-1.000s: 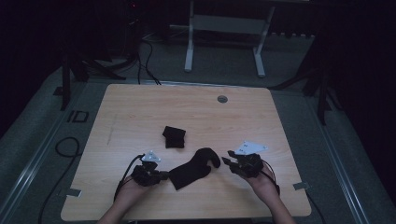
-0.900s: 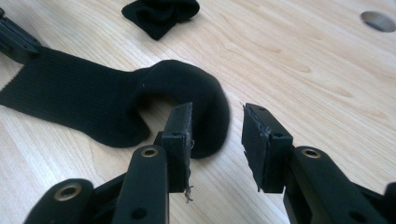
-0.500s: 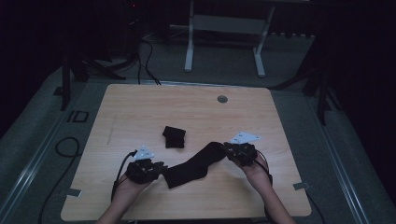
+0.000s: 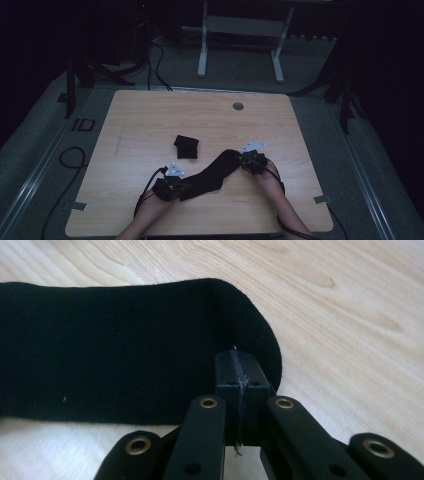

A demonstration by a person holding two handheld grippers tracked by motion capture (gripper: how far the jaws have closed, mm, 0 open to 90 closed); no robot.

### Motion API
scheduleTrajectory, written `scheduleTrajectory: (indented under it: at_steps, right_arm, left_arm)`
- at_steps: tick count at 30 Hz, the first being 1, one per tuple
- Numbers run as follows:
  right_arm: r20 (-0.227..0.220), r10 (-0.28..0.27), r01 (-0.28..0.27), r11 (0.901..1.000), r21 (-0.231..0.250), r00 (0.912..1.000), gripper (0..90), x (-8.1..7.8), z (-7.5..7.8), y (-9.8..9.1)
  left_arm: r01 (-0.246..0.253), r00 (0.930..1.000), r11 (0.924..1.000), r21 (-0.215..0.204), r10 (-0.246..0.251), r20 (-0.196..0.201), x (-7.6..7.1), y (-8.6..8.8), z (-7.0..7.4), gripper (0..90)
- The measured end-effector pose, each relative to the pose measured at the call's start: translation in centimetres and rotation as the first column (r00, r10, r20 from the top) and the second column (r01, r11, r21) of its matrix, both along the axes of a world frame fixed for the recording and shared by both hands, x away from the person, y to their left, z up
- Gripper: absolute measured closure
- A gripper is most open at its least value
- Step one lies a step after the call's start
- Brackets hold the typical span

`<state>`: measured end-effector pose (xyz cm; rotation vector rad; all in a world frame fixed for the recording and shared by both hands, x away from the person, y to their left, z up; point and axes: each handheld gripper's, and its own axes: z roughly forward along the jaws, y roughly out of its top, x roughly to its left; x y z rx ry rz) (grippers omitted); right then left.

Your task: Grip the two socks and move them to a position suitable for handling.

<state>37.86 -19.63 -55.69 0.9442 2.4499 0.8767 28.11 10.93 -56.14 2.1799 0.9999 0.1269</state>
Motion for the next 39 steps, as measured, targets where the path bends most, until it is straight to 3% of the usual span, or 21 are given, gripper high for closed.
scheduleTrajectory:
  at_steps: [4, 13, 17, 25, 34, 37, 39]
  right_arm:
    - [-0.017, -0.006, 0.006, 0.9998, 0.02, 0.9998, 89.6, -1.5, 0.0, -1.1]
    - [-0.036, 0.002, -0.001, 1.0, 0.008, 0.9993, 89.5, -6.4, 0.1, -2.5]
    - [-0.043, -0.002, 0.002, 0.9999, 0.013, 0.9991, 89.5, -8.0, 0.2, -3.0]
    - [-0.063, -0.023, 0.025, 0.999, 0.038, 0.9978, 89.4, -10.7, 0.1, -5.3]
    - [-0.076, -0.046, 0.05, 0.9977, 0.047, 0.9961, 89.0, -11.3, 0.2, -6.4]
    - [-0.09, -0.03, 0.034, 0.9981, 0.051, 0.9955, 86.6, -11.3, 0.5, -6.2]
    - [-0.084, -0.01, 0.017, 0.9968, 0.079, 0.9964, 86.3, -11.5, 1.1, -6.0]
  left_arm:
    - [0.018, 0.9998, 0.9998, -0.008, -0.018, -0.004, 0.1, 0.6, -0.1, 89.8]
    - [0.035, 0.9993, 0.9994, 0.004, -0.035, 0.016, 0.2, 0.9, -0.1, 89.9]
    - [0.044, 0.9989, 0.999, -0.013, -0.043, 0.017, 0.3, 0.9, -0.2, 89.8]
    - [0.097, 0.9953, 0.9948, -0.032, -0.097, 0.011, 0.1, -0.7, -0.3, 89.8]
    - [0.114, 0.9934, 0.9925, -0.043, -0.115, 0.001, 0.0, -1.4, -0.3, 89.8]
    - [0.112, 0.9937, 0.9927, -0.045, -0.111, 0.014, -0.1, -1.3, -0.2, 89.6]
    - [0.107, 0.9941, 0.9916, -0.074, -0.105, 0.026, -0.2, -1.0, 0.2, 87.5]
